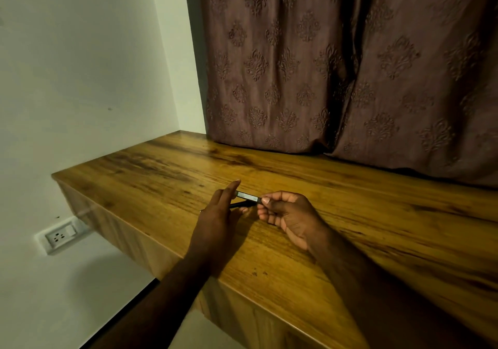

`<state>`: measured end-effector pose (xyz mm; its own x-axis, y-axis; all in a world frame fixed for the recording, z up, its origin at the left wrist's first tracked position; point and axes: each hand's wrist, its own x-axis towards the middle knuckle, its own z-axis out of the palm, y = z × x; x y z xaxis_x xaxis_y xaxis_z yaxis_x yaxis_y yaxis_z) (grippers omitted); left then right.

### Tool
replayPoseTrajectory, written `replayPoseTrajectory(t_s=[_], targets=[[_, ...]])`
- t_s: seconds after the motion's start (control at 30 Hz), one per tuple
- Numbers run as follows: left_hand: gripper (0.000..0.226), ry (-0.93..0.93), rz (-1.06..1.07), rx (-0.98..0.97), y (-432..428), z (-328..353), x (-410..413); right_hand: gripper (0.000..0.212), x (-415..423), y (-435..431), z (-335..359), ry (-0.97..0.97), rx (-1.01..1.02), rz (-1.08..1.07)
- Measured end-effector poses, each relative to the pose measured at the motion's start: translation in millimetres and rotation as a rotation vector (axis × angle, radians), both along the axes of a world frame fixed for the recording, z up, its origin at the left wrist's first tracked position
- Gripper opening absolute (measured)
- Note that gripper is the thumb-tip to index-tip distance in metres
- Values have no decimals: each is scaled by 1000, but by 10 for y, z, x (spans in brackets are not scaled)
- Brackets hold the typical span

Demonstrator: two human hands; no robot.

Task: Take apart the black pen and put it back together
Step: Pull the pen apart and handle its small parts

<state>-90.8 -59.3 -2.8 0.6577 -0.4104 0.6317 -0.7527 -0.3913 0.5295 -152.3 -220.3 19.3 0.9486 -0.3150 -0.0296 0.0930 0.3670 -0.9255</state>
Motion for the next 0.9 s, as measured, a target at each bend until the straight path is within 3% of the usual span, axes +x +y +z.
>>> replayPoseTrajectory(t_s=[0.33,0.53,0.73,0.9], targets=[[72,20,45,-49,4,-26,7,20,-11,12,37,-30,99,19],[67,-32,30,6,7,-39,39,8,28,36,-11,23,-134,-12],[33,-174,-11,168,1,6,12,10,28,67,-36,42,-270,4],[33,-162,-55,161,3,22,10,11,24,74,-35,38,-373,9]])
